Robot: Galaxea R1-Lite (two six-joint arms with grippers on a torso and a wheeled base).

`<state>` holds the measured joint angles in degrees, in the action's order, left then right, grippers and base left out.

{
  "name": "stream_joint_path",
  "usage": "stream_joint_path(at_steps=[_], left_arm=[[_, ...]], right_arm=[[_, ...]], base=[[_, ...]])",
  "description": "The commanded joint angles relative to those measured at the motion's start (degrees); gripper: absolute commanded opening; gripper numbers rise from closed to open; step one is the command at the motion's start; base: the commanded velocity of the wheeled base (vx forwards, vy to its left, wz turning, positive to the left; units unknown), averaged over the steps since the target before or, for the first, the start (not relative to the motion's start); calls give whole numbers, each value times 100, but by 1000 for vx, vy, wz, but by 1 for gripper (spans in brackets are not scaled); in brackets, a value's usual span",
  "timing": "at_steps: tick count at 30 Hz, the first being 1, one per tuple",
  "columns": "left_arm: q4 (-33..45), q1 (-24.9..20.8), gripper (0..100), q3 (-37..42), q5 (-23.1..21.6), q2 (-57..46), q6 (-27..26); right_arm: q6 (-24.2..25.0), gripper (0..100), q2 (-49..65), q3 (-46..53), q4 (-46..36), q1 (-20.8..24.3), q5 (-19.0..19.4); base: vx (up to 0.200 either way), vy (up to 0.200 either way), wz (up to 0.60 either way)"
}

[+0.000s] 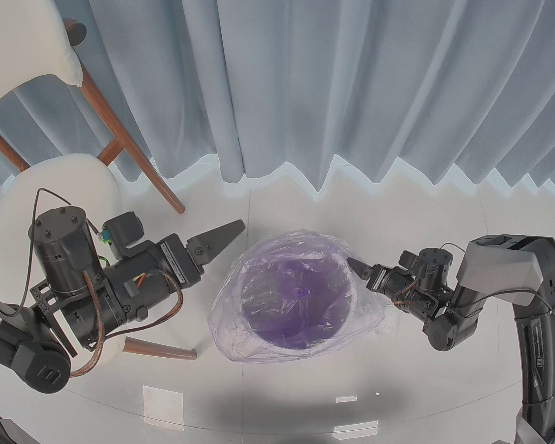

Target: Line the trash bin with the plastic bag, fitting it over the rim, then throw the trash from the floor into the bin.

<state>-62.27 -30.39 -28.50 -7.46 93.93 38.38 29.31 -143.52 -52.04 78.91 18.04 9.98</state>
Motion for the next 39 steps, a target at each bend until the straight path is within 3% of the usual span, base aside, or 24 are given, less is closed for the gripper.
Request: stream_joint_path(at_steps=[1,7,9,17,19,22,26,32,39], left_arm=[[48,68,100,-402,-704,301,-296],[980,-28,100,-894,-915,82,-436],[1885,-195,100,-1351,-1029,-76,-463],[2826,-195,100,-2116,-1021,-32,-805],[3283,16,100,-2291,-1012,293,-2176],[3379,139,100,-2265,-968,706,-3600],[3371,148,100,-2432,-801,1321,-4875],[3327,139,100,-3293,-616,2525,-5885],[3318,139,100,-4014,-599,3343,-6052]], right_arm=[[559,100,1072,695,37,-2,-163],[594,100,1775,1574,221,-2,-155],[594,100,2074,1829,221,-2,-146],[594,100,2496,2313,230,-2,-163],[594,100,2636,2655,265,15,-163],[603,100,2654,2875,415,24,-172],[594,100,2645,3156,722,50,-172],[585,100,2706,3244,863,59,-199],[576,100,2803,3315,872,77,-260]], base=[[0,0,0],[67,0,0],[200,0,0],[50,0,0],[0,0,0],[0,0,0],[0,0,0],[0,0,0],[0,0,0]])
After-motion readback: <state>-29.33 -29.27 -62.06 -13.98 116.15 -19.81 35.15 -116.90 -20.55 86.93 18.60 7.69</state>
